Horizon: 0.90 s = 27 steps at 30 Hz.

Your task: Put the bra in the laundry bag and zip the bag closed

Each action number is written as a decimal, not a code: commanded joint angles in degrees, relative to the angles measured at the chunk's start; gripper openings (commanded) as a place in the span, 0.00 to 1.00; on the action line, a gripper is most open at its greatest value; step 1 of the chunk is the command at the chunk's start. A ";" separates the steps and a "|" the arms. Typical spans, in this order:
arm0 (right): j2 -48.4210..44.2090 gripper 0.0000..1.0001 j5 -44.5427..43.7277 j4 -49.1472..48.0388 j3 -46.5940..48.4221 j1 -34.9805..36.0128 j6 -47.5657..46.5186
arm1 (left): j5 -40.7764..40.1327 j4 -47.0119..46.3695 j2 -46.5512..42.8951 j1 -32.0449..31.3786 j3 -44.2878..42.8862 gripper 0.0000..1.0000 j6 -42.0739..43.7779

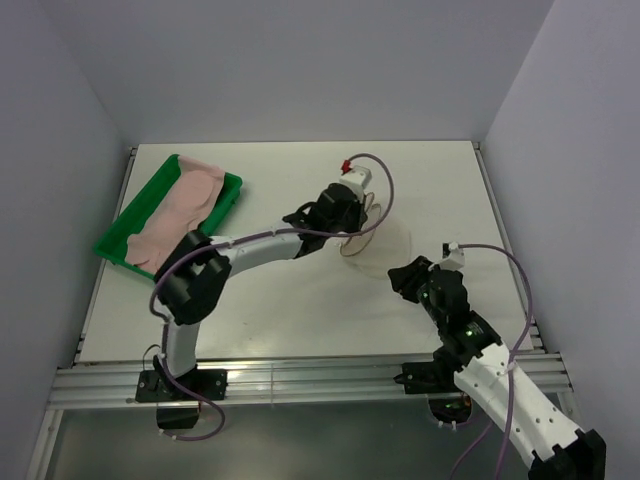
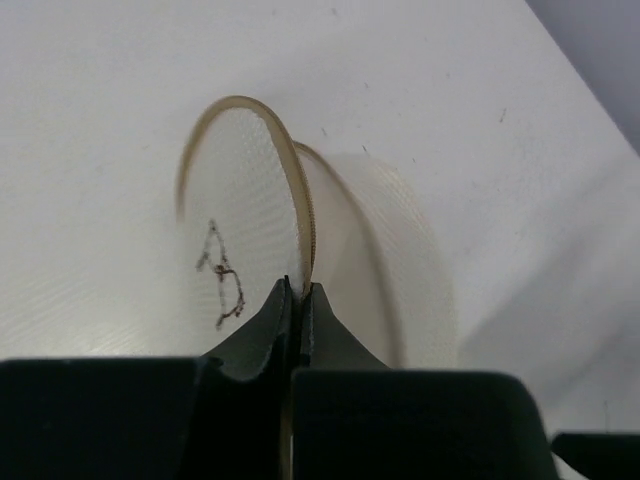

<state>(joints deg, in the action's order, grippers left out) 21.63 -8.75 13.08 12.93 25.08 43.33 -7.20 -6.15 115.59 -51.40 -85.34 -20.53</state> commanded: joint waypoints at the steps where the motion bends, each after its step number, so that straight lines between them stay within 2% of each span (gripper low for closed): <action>1: 6.13 0.47 0.40 -7.18 2.00 -0.21 -3.16 | 3.23 -7.98 -10.37 2.26 6.40 0.00 -5.39; 2: 9.80 0.56 0.49 -9.54 2.53 -0.21 -3.51 | 3.68 -8.61 -11.86 2.61 8.15 0.00 -6.35; 4: 13.68 0.66 1.01 -11.40 4.72 -0.21 -4.66 | 4.82 -11.06 -16.26 3.67 13.34 0.00 -9.07; 8: 24.74 0.78 5.76 -17.72 8.25 -0.12 -5.45 | 4.92 -14.67 -22.94 4.99 23.34 0.00 -13.99; 10: 28.45 0.83 7.25 -19.14 10.52 -0.12 -5.80 | 3.87 -16.60 -28.03 5.08 27.75 0.00 -17.16; 15: 42.25 0.83 5.94 -21.16 18.51 -0.12 -6.77 | 1.50 -21.17 -41.20 4.38 43.13 0.00 -24.71; 18: 49.98 0.71 7.78 -22.83 22.83 -0.12 -6.85 | -0.52 -22.41 -47.18 1.75 50.69 0.00 -27.27; 19: 51.48 0.49 8.40 -23.71 25.28 0.14 -7.38 | -2.36 -22.41 -48.43 0.87 52.10 0.00 -27.97; 22: 58.25 0.20 13.84 -24.16 34.06 0.58 -11.15 | -5.79 -23.20 -53.18 -3.26 57.82 0.00 -31.58; 25: 66.94 0.13 18.32 -14.78 48.12 1.46 -17.56 | -10.36 -24.86 -56.87 -8.88 63.00 0.01 -35.62; 27: 74.06 0.12 22.70 -7.31 57.94 1.90 -21.61 | -12.83 -27.41 -57.58 -12.39 66.08 0.19 -37.73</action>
<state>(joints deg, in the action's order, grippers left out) 91.09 7.07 -0.49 59.66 26.11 29.45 -14.68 -27.81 59.42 -60.12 -21.82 -52.66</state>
